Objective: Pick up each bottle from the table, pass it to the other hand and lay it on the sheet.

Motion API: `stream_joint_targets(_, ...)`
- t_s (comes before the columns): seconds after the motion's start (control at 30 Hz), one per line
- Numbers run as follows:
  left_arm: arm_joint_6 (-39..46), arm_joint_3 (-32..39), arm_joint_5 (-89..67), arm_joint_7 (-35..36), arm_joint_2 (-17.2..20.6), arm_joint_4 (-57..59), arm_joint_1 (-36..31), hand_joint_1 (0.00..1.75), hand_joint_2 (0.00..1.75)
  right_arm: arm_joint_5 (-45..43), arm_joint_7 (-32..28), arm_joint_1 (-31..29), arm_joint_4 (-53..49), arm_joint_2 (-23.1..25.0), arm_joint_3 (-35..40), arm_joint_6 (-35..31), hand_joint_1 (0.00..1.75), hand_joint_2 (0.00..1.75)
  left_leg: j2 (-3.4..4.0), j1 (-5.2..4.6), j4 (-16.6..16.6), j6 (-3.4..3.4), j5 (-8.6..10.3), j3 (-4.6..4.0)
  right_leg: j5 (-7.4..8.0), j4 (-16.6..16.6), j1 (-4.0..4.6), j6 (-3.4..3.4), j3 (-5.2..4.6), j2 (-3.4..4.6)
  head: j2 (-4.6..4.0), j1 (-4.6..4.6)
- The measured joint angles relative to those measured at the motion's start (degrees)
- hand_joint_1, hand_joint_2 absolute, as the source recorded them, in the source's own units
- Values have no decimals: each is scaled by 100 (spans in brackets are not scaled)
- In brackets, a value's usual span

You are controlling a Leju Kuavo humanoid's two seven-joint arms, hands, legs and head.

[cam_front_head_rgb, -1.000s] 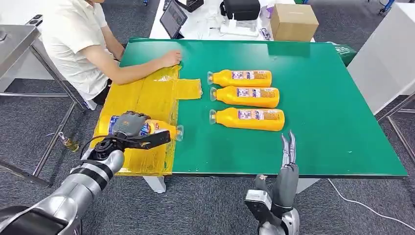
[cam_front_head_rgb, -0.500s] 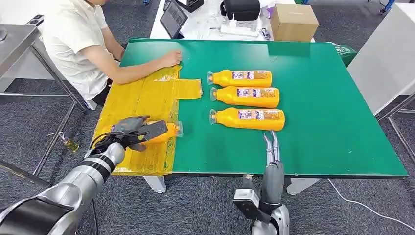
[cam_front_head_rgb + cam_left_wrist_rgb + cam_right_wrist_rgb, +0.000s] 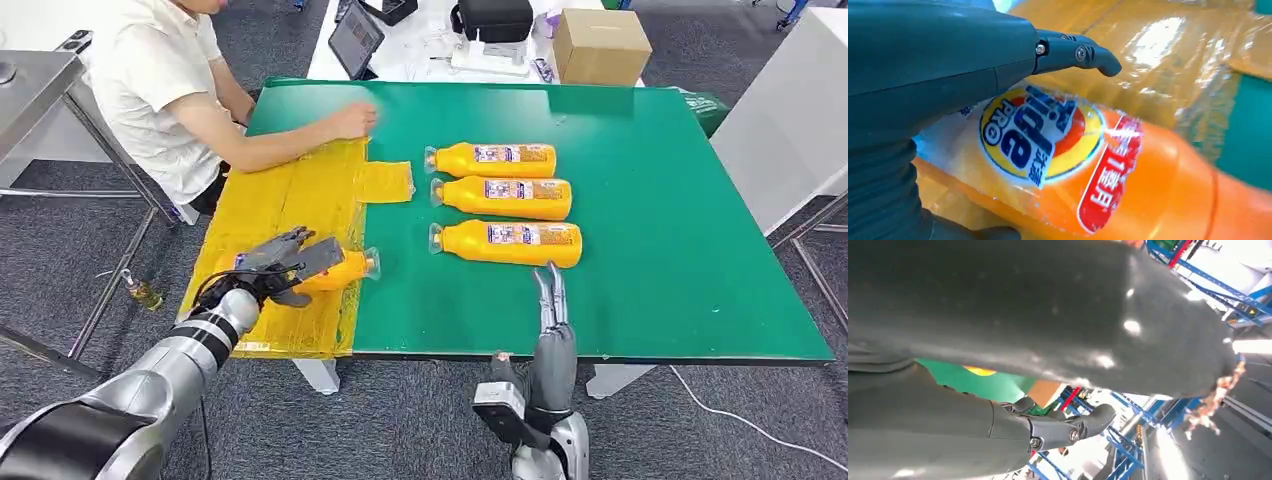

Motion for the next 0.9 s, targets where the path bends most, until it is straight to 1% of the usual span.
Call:
stream_joint_targets(0.1,68,103,169,-349,-55,-9,12,0,175,18,0,4,26,-7,-13,0,0,0,0,0,0,0,0,0,0,0,0,0,1,0,0,0)
stream_joint_targets(0.23,115,184,226,-499,-129,-41,24,0,175,22,0,7,35,-7,-24,0,0,0,2,-1,1,0,0,0,1,0,0,1,-2,2,0,-2)
stream_joint_targets(0.33,234,226,415,-915,-201,-204,107,0,175,57,0,40,35,-7,-44,0,0,0,-2,-1,1,0,0,-1,0,0,0,1,-2,0,0,0)
stream_joint_targets(0.4,301,237,682,-1261,-271,-534,283,0,175,79,0,76,35,-4,-59,0,0,0,0,-1,1,0,-1,-2,-1,0,0,1,-1,0,0,0)
stream_joint_targets(0.43,365,237,781,-1328,-308,-753,425,0,175,96,0,103,33,-2,-68,0,0,0,0,-1,1,-1,-3,-2,-1,0,0,1,-2,1,0,0)
stream_joint_targets(0.6,551,171,1249,-1286,-415,-1948,1024,0,175,221,0,216,24,-2,-125,0,0,0,3,-2,1,0,-5,-8,-1,-1,-1,0,-10,2,0,-2)
stream_joint_targets(0.73,759,101,1505,-1363,-426,-2547,1321,0,175,302,0,259,24,-2,-173,-2,0,0,4,-1,0,0,-5,-7,-1,-2,0,0,-10,2,0,-2)
stream_joint_targets(0.77,871,66,1639,-1417,-426,-2729,1400,0,175,410,0,266,30,-4,-192,-2,0,0,4,-1,0,0,-5,-7,-1,-2,0,0,-9,2,0,2)
stream_joint_targets(0.83,1163,-17,1995,-1610,-426,-3192,1699,0,175,906,11,240,175,-39,-238,-2,0,0,6,-1,0,0,-5,-5,-1,-1,0,0,-8,2,0,0)
stream_joint_targets(0.9,1198,-113,2625,-1870,-446,-3831,2190,0,175,1613,111,240,402,-139,-393,-2,0,0,6,-5,0,1,-7,-6,-3,-2,-4,1,-9,2,0,-4)
